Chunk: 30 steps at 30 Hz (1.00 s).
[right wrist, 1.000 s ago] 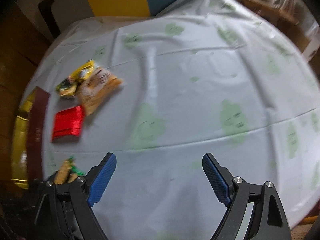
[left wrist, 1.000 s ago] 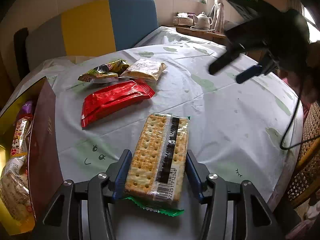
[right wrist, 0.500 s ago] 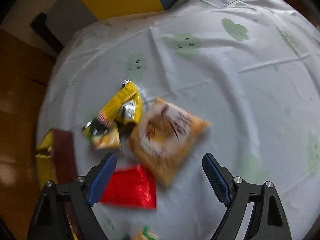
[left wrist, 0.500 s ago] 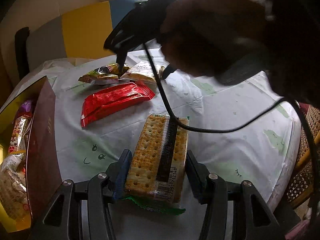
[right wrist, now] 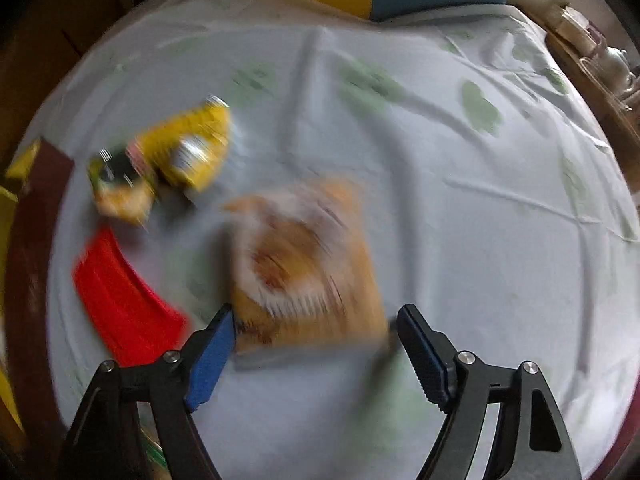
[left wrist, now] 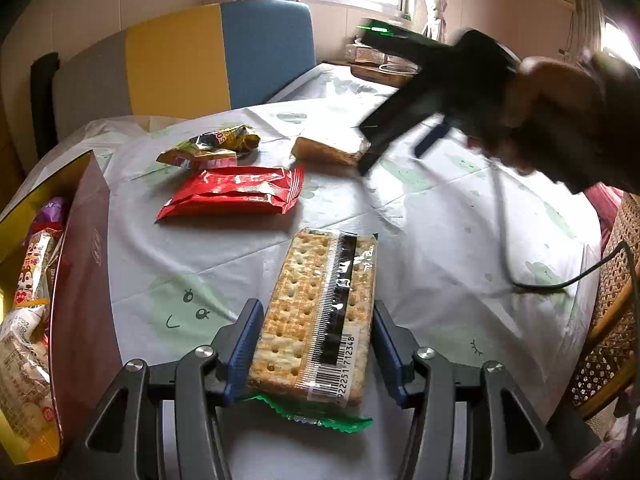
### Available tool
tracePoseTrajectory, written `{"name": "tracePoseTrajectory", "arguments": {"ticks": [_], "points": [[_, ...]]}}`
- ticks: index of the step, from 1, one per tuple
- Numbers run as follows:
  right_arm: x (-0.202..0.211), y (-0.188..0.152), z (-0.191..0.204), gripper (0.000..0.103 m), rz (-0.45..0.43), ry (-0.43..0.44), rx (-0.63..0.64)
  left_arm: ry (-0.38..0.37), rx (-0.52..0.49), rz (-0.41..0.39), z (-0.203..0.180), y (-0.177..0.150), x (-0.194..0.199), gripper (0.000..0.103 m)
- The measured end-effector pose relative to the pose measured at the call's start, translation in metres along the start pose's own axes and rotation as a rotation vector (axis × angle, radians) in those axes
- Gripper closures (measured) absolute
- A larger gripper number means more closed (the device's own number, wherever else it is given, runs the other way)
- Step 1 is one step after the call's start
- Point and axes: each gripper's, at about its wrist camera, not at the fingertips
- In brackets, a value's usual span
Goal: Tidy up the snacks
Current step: 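Lift the cracker pack with the left tool while the right tool grasps the round cake bag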
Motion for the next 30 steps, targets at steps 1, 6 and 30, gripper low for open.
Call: {"name": "tracePoseTrajectory", "arguments": {"ticks": [1, 6, 30], "points": [[0.001, -0.007, -0.011, 0.01, 0.006, 0.007, -0.016, 0.001, 0.0, 0.0, 0.0, 0.0, 0.0, 0.049], [0.014, -0.031, -0.048, 0.009, -0.035, 0.052, -0.127, 0.011, -0.004, 0.004, -0.001, 0.002, -0.001, 0.048], [0.028, -0.05, 0.036, 0.043, -0.035, 0.002, 0.216, 0.006, -0.001, -0.004, 0.001, 0.001, -0.001, 0.048]]}}
Point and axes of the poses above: each gripper's, at about its wrist camera, not at the fingertips, and x roughly against the way its jaws point, z to its left, y to its top
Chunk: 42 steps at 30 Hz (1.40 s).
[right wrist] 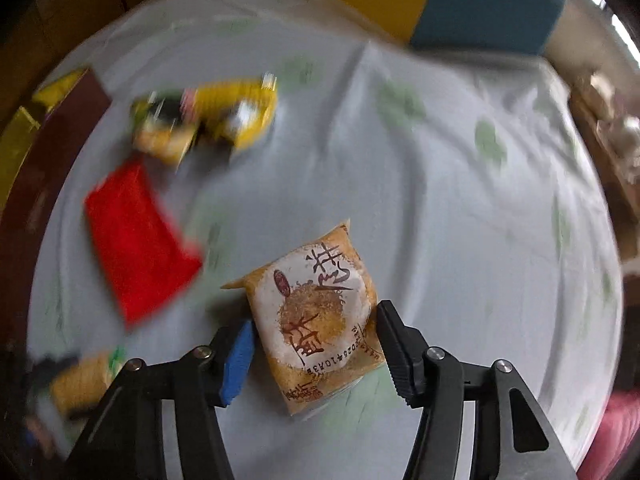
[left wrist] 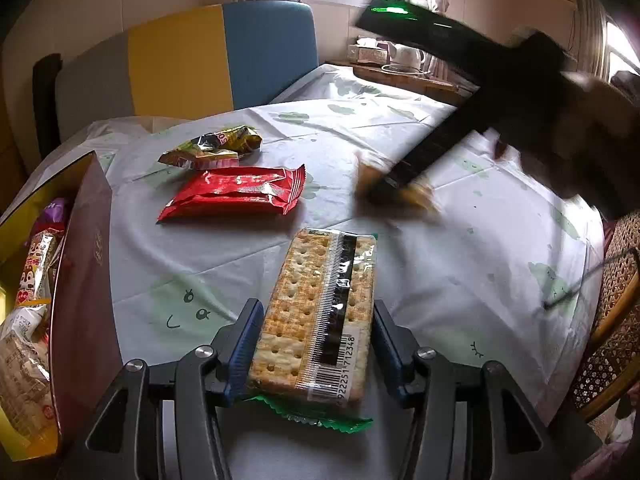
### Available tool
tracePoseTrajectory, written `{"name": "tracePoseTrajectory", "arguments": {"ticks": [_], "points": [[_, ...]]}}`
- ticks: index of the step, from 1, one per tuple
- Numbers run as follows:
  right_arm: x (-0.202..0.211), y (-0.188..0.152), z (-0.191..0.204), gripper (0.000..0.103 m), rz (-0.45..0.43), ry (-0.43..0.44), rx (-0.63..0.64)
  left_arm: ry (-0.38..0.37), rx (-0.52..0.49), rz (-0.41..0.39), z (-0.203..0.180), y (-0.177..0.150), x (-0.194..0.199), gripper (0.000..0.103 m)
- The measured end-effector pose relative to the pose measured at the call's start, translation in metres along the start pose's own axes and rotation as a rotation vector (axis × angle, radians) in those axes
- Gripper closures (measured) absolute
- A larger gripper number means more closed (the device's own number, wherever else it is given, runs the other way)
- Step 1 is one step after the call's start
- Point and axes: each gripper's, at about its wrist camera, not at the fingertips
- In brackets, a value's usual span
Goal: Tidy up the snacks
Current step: 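Lift the cracker pack with the left tool while the right tool grasps the round cake bag, then carry the cracker pack into the gold tray and release it with the left tool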
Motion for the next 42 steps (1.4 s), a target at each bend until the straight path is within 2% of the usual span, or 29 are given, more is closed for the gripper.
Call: {"name": "tracePoseTrajectory", "arguments": {"ticks": [5, 9, 14, 16, 20, 24, 33, 37, 42], "points": [[0.007, -0.038, 0.001, 0.04, -0.037, 0.038, -0.007, 0.016, -0.001, 0.007, -0.003, 0.0, 0.001, 0.048], [0.002, -0.038, -0.014, 0.035, -0.049, 0.067, -0.045, 0.032, -0.002, 0.021, -0.005, 0.003, 0.0, 0.048], [-0.008, -0.023, -0.022, 0.034, -0.046, 0.052, -0.032, 0.045, -0.01, 0.049, -0.007, 0.007, -0.001, 0.048], [-0.009, -0.016, -0.02, 0.025, -0.039, 0.043, -0.03, 0.051, -0.007, 0.067, -0.007, 0.009, -0.002, 0.048], [-0.016, -0.011, -0.023, 0.026, -0.051, 0.039, -0.02, 0.057, -0.005, 0.093, -0.008, 0.012, -0.003, 0.048], [-0.02, -0.008, -0.019, 0.033, -0.064, 0.031, 0.01, 0.065, -0.002, 0.119, -0.009, 0.015, -0.004, 0.05], [-0.028, -0.008, -0.03, 0.031, -0.056, 0.074, -0.009, 0.056, 0.057, 0.157, -0.004, 0.017, 0.002, 0.053], [-0.024, -0.014, -0.039, 0.031, -0.065, 0.085, -0.013, 0.068, 0.081, 0.161, 0.0, 0.018, 0.007, 0.053], [-0.03, -0.018, -0.041, 0.031, -0.07, 0.07, -0.005, 0.082, 0.097, 0.124, 0.003, 0.022, 0.023, 0.053]]}}
Point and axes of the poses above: each gripper's, at about its wrist camera, not at the fingertips, and x roughly against the way its jaws point, z to its left, y to its top
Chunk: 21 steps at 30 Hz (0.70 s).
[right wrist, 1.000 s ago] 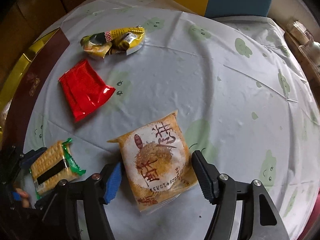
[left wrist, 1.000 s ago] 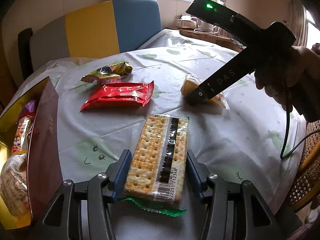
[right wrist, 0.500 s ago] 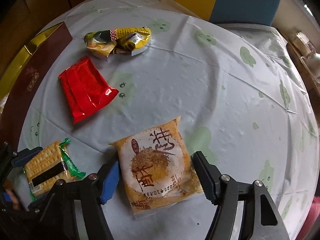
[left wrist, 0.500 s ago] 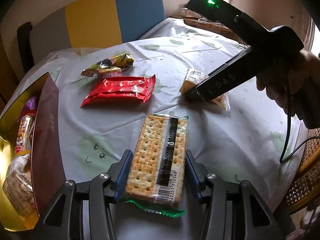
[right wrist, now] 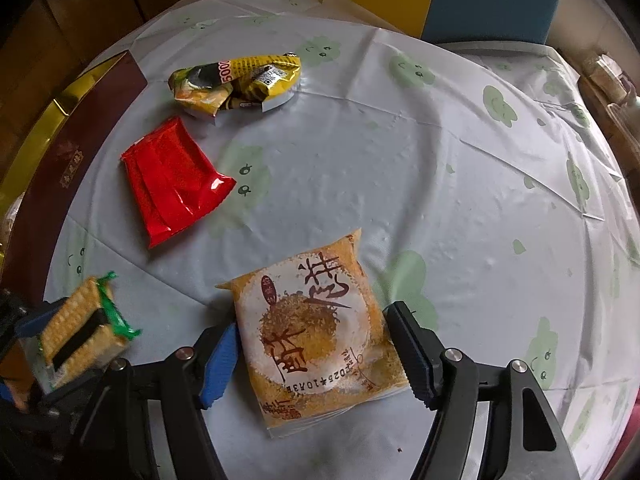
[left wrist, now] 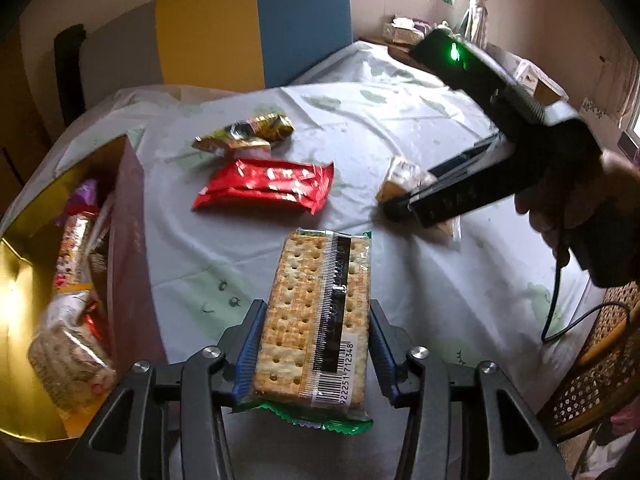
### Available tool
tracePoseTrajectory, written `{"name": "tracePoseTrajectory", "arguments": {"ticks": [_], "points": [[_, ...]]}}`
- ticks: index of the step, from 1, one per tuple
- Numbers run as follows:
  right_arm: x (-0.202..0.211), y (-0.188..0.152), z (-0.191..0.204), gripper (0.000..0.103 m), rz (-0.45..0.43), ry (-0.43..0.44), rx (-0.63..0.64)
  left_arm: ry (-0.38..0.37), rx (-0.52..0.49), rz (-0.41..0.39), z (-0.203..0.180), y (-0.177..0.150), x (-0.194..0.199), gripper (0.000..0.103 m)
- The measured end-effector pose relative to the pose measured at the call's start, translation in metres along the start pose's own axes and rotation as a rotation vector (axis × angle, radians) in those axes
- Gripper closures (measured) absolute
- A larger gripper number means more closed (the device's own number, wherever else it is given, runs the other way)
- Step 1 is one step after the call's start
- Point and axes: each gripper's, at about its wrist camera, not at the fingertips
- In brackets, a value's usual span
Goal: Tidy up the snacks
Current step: 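Carry the cracker pack into the gold tray and release it with the left tool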
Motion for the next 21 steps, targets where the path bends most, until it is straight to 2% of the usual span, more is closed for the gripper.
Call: {"name": "tracePoseTrajectory", "arguments": {"ticks": [6, 12, 15, 17, 18, 19, 21], "points": [[0.015, -0.004, 0.008, 0.031, -0.008, -0.003, 0.001, 0.0, 0.027, -0.033, 0.006, 0.002, 0.017, 0.053], [0.017, -0.005, 0.003, 0.024, 0.019, -0.001, -0.01, 0.006, 0.052, -0.058, 0.016, 0.006, 0.03, 0.053], [0.017, -0.006, 0.001, 0.023, 0.021, 0.0, -0.013, 0.017, 0.074, -0.067, 0.023, 0.008, 0.036, 0.053], [0.018, -0.006, 0.003, 0.029, 0.013, -0.003, -0.003, 0.035, 0.089, -0.072, 0.031, 0.012, 0.039, 0.053], [0.02, -0.007, 0.005, 0.037, -0.002, -0.004, 0.009, 0.05, 0.102, -0.082, 0.036, 0.014, 0.042, 0.053], [0.02, -0.007, 0.007, 0.04, -0.009, -0.008, 0.009, 0.062, 0.112, -0.09, 0.04, 0.015, 0.046, 0.053], [0.02, -0.008, 0.01, 0.041, -0.017, -0.025, 0.011, 0.107, 0.141, -0.114, 0.052, 0.018, 0.055, 0.053]]}}
Point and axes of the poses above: each gripper's, at about its wrist camera, not at the fingertips, and x roughly against the way its jaws point, z to its left, y to its top
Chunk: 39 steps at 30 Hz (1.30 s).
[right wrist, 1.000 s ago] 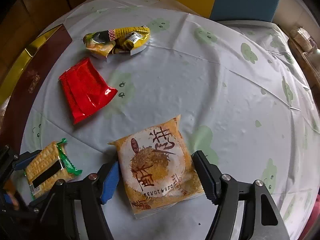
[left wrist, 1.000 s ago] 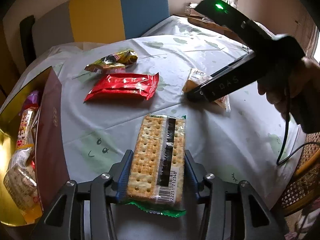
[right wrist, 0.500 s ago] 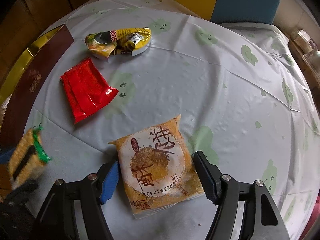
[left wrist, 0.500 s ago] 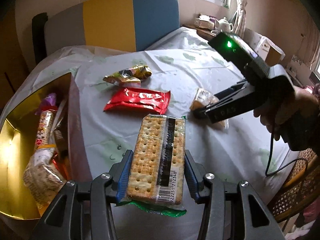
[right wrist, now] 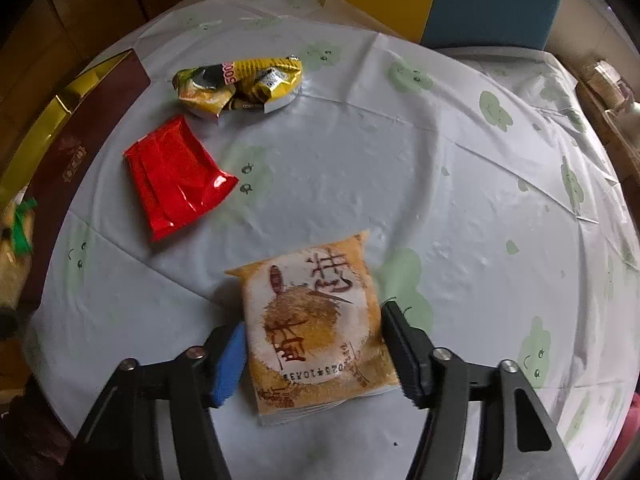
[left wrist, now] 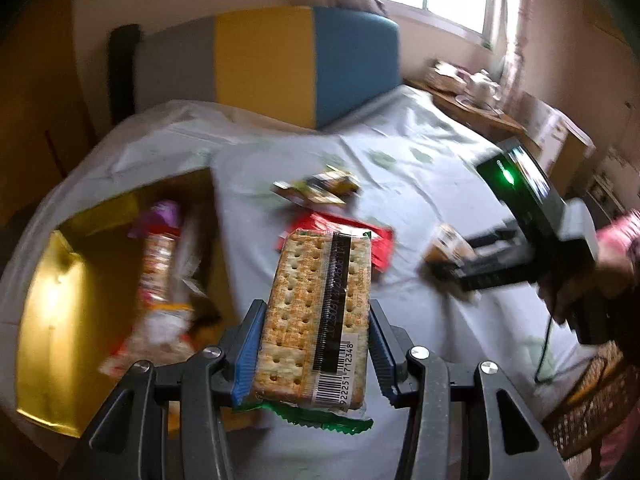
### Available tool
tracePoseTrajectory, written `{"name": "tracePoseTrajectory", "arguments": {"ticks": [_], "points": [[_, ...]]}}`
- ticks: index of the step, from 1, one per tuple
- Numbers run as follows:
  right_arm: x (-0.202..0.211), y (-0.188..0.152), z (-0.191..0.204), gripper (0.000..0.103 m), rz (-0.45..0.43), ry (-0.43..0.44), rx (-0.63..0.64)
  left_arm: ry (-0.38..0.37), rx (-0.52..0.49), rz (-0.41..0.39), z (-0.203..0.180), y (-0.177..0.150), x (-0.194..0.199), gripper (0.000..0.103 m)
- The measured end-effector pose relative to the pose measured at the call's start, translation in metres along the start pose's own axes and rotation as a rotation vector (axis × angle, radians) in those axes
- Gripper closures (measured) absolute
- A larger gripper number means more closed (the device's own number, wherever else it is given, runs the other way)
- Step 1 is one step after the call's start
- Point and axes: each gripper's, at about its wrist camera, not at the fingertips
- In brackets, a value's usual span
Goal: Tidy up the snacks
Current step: 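Carry the cracker pack into the gold tray and release it with the left tool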
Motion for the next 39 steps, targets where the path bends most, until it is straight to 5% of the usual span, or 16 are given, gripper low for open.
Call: {"name": "tracePoseTrajectory", "arguments": {"ticks": [8, 21, 39], "points": [[0.0, -0.001, 0.0, 0.04, 0.002, -0.004, -0.005, 0.08, 0.103, -0.007, 0.044, 0.002, 0.006, 0.053], [-0.001, -0.006, 0.009, 0.041, -0.011, -0.026, 0.031, 0.224, 0.467, 0.004, 0.179, -0.027, 0.033, 0.054], [0.001, -0.006, 0.017, 0.041, -0.015, -0.044, 0.058, 0.126, 0.656, 0.103, 0.215, 0.014, -0.038, 0.054]]}}
Point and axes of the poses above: each gripper's, at about its wrist camera, not at the fingertips, and x roughly against the way its jaws point, z to its left, y to its top
